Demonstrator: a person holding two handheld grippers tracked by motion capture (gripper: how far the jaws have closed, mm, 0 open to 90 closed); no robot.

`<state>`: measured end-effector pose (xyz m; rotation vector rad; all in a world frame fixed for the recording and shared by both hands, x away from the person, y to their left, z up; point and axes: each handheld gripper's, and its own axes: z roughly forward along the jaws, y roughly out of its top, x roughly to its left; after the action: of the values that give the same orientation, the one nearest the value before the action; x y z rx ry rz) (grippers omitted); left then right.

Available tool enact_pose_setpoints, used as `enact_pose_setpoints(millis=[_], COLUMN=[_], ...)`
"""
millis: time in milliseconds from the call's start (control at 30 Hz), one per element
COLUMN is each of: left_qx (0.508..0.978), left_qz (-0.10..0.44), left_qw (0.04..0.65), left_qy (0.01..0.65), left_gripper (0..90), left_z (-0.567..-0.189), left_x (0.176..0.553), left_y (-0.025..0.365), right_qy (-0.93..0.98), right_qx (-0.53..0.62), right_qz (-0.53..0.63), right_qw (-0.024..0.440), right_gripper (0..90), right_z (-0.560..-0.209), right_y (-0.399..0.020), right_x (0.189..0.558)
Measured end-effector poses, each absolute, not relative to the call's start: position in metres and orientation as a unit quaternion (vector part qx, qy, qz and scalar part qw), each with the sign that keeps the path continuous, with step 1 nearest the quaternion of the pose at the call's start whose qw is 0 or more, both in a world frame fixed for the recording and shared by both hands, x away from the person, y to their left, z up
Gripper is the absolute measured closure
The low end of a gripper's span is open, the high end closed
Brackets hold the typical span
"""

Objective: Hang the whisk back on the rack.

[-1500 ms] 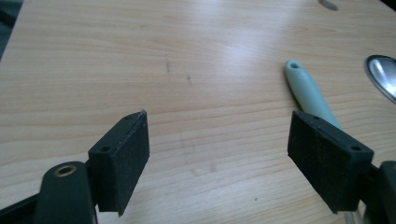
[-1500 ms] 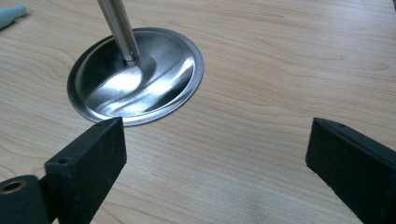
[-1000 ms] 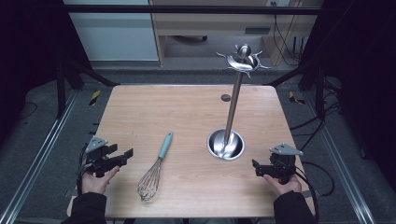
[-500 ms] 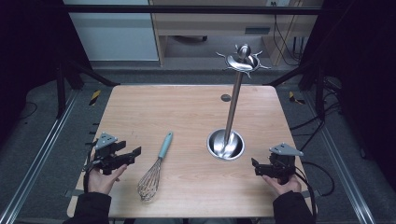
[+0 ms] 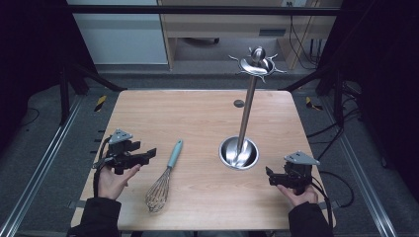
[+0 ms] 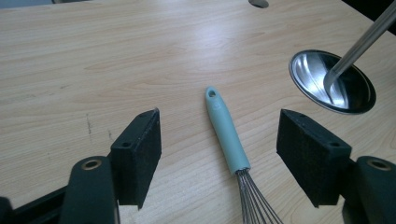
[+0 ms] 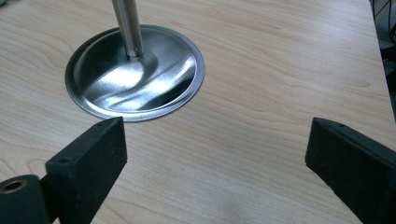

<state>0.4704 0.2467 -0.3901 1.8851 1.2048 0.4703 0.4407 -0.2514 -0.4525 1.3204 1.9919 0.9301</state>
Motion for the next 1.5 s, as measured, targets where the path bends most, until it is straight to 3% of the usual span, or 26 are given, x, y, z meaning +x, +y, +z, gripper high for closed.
enact_pose_setpoints(millis=[533,900,1500], left_qx=[0.787,0.825,0.844], left_qz=[0.171,0.146,0.099], left_qw=[0.362,0.294,0.235], left_qy=[0.470,0.461,0.472], left_gripper=[35.9,40.7,46.6], left_z=[-0.388,-0.403,-0.432], left_x=[0.494,0.507,0.522], left_y=[0.220,0.188,0.174], right_qy=[0.749,0.751,0.758], right_qx=[0.487,0.488,0.487], right_qz=[0.349,0.345,0.327], right_qw=[0.284,0.280,0.285], right_gripper=[5.8,4.7,5.6], right_z=[-0.452,-0.453,-0.455], right_y=[-0.249,-0.247,-0.246], right_x=[0.441,0.441,0.443])
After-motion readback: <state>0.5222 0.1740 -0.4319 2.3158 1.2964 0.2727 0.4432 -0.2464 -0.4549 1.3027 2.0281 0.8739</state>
